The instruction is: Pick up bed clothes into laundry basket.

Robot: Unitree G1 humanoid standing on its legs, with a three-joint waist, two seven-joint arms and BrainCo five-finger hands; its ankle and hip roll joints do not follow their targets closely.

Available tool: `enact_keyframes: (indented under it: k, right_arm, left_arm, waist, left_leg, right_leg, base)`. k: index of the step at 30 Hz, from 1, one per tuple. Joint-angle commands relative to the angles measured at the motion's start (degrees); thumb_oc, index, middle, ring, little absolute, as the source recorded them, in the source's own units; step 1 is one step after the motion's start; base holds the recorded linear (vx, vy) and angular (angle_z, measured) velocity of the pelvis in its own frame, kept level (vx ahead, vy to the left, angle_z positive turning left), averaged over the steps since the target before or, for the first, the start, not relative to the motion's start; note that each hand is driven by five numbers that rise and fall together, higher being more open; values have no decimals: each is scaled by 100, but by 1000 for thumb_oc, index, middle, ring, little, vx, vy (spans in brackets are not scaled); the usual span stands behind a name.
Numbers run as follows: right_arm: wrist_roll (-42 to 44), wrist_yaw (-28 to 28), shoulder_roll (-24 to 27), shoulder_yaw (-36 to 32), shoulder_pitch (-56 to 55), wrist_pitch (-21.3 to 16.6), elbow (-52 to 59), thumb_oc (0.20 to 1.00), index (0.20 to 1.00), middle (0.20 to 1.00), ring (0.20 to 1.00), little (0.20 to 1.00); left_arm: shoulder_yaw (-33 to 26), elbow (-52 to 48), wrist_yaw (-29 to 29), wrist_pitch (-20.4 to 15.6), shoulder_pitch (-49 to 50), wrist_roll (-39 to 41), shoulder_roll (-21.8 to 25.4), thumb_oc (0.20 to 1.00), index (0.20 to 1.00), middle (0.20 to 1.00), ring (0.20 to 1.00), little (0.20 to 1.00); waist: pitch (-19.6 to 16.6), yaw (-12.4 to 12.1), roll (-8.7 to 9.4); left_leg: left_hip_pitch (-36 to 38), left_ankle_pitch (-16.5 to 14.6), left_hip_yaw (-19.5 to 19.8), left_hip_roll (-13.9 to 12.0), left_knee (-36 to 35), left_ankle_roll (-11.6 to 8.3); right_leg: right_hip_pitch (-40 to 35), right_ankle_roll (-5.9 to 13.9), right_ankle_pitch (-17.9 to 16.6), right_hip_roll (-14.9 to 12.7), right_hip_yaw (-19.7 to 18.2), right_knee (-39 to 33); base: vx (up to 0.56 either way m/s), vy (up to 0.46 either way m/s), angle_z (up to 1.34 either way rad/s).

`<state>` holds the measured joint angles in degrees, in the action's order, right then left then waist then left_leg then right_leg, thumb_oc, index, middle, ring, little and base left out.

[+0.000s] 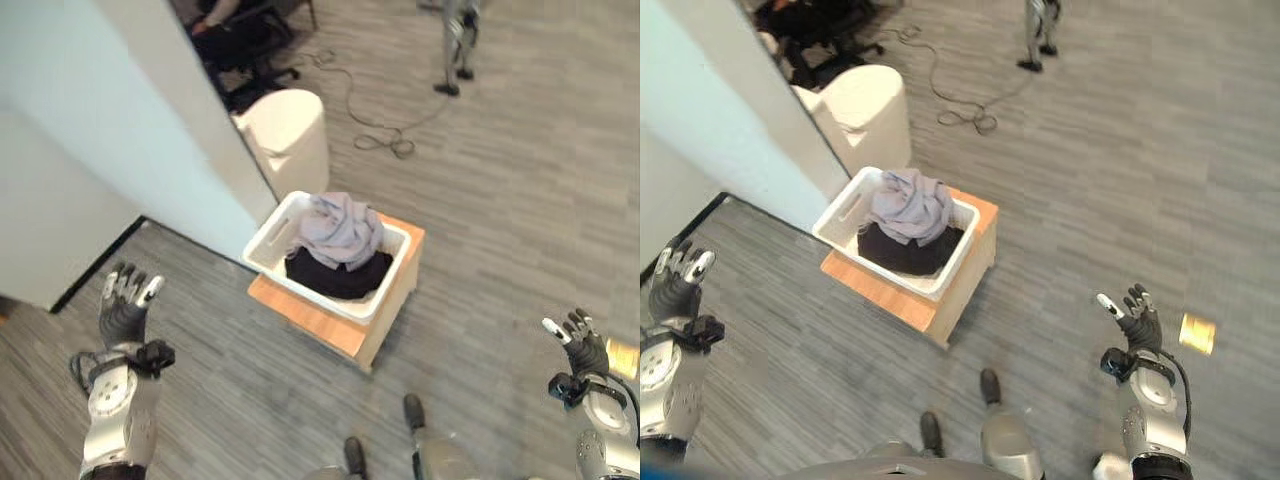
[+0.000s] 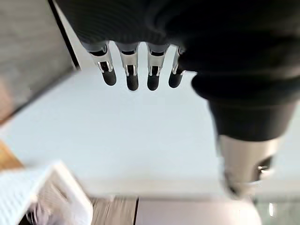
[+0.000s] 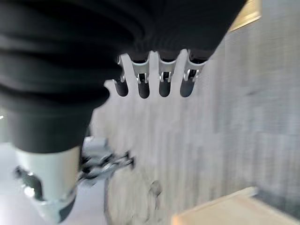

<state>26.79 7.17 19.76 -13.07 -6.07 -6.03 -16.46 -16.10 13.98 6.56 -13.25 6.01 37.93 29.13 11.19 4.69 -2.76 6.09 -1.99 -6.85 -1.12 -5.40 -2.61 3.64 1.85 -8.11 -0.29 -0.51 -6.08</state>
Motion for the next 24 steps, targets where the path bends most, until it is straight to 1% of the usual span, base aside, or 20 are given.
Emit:
enact_keyframes:
  k: [1, 3, 4, 6, 7, 8, 12, 13, 14, 17, 20, 21, 22, 23, 24]
  right_arm:
    - [-284, 79, -85, 62, -69, -395, 678, 1000, 1000, 1000, 1000, 1000]
    - [-379, 77, -205, 117, -83, -432, 826, 1000, 1000, 1000, 1000, 1000]
    - [-422, 90, -270, 201, -93, -436, 922, 1000, 1000, 1000, 1000, 1000]
    - [-430, 62, -333, 344, -110, -448, 983, 1000, 1000, 1000, 1000, 1000]
    - [-426, 63, -342, 404, -111, -451, 1021, 1000, 1000, 1000, 1000, 1000]
    - [-453, 27, -312, 483, -98, -435, 1090, 1000, 1000, 1000, 1000, 1000]
    - [-615, -17, -217, 612, -99, -439, 1213, 1000, 1000, 1000, 1000, 1000]
    - [-638, -9, -217, 624, -92, -453, 1245, 1000, 1000, 1000, 1000, 1000]
    - [-623, 16, -224, 645, -55, -473, 1215, 1000, 1000, 1000, 1000, 1000]
    - [-657, 78, -261, 692, -38, -476, 1238, 1000, 1000, 1000, 1000, 1000]
    - [-658, 183, -278, 703, 47, -515, 1253, 1000, 1000, 1000, 1000, 1000]
    - [-653, 233, -277, 732, 138, -550, 1288, 1000, 1000, 1000, 1000, 1000]
    - [-656, 234, -282, 772, 213, -579, 1333, 1000, 1000, 1000, 1000, 1000]
    - [-528, -42, -167, 967, 470, -635, 1520, 1000, 1000, 1000, 1000, 1000]
    - [-519, -52, -161, 966, 485, -637, 1513, 1000, 1000, 1000, 1000, 1000]
  left_arm:
    - [-74, -217, 68, -332, -54, -161, -432, 1000, 1000, 1000, 1000, 1000]
    - [-48, -331, 58, -318, 157, -123, -813, 1000, 1000, 1000, 1000, 1000]
    - [33, -425, 92, -303, 343, -291, -1011, 1000, 1000, 1000, 1000, 1000]
    - [73, -550, 232, -288, 531, -598, -1183, 1000, 1000, 1000, 1000, 1000]
    - [114, -480, 246, -271, 526, -486, -1280, 1000, 1000, 1000, 1000, 1000]
    - [176, -424, 200, -255, 500, -336, -1384, 1000, 1000, 1000, 1000, 1000]
    - [330, -424, 155, -196, 482, -338, -1369, 1000, 1000, 1000, 1000, 1000]
    - [341, -473, 141, -187, 502, -317, -1371, 1000, 1000, 1000, 1000, 1000]
    - [374, -482, 135, -183, 506, -313, -1375, 1000, 1000, 1000, 1000, 1000]
    - [394, -502, 186, -170, 558, -321, -1452, 1000, 1000, 1000, 1000, 1000]
    - [397, -490, 250, -187, 588, -233, -1541, 1000, 1000, 1000, 1000, 1000]
    - [376, -468, 308, -191, 582, -225, -1551, 1000, 1000, 1000, 1000, 1000]
    - [353, -457, 348, -203, 564, -228, -1542, 1000, 1000, 1000, 1000, 1000]
    - [277, -498, 408, -292, 460, -240, -1478, 1000, 1000, 1000, 1000, 1000]
    - [270, -496, 408, -293, 449, -241, -1483, 1000, 1000, 1000, 1000, 1000]
  waist:
    - [-477, 149, -152]
    - [-542, 81, -87]
    - [-567, 38, -54]
    - [-618, -29, -15]
    - [-645, -48, 3]
    - [-654, -77, 34]
    - [-680, -102, 70]
    - [-688, -108, 77]
    - [-684, -121, 93]
    - [-724, -147, 114]
    - [-734, -162, 101]
    - [-702, -184, 96]
    - [-669, -202, 74]
    - [-408, -269, 56]
    - [-403, -275, 61]
  left_leg:
    - [-253, 107, 256, -24, 40, -121]
    - [-221, 87, 291, -23, 40, -97]
    - [-228, 137, 315, -12, 40, -79]
    - [-195, 124, 368, 7, 40, -53]
    - [-161, 66, 388, 6, 40, -47]
    - [-171, 123, 427, 17, 41, -33]
    - [-176, 136, 551, 36, 51, -8]
    - [-146, 84, 546, 29, 49, -6]
    - [-165, 137, 544, 38, 49, 3]
    - [-153, 134, 568, 59, 48, 25]
    - [-103, 57, 591, 74, 65, 53]
    - [-119, 78, 590, 91, 104, 91]
    - [-85, 29, 598, 87, 115, 118]
    - [-171, -2, 566, 46, 312, 180]
    - [-190, -9, 556, 54, 330, 182]
  right_leg:
    - [-562, 425, 860, -430, 271, 108]
    - [-624, 406, 877, -436, 328, 108]
    - [-631, 396, 827, -446, 364, 108]
    - [-689, 394, 841, -460, 417, 114]
    - [-741, 402, 891, -468, 441, 119]
    - [-742, 402, 862, -487, 485, 144]
    - [-766, 400, 889, -513, 604, 218]
    - [-798, 403, 935, -501, 610, 209]
    - [-772, 400, 896, -506, 608, 231]
    - [-793, 414, 910, -527, 640, 261]
    - [-796, 437, 985, -559, 629, 357]
    - [-690, 441, 968, -601, 582, 536]
    - [-609, 452, 1023, -620, 563, 767]
    - [-77, 545, 1050, -612, 479, 1625]
    - [-25, 547, 1081, -621, 462, 1700]
  base:
    - [21, -4, 9]
    - [-5, 1, 13]
    - [-30, 7, 14]
    - [-9, 18, 7]
    - [-20, 20, 8]
    - [-19, 11, 11]
    - [-34, 18, 23]
    - [-33, 16, 12]
    - [-17, 21, 9]
    - [-11, 22, 6]
    - [-6, 25, 2]
    - [-6, 38, -1]
    - [-202, 80, -2]
    - [-166, 61, -16]
    - [-265, -27, -34]
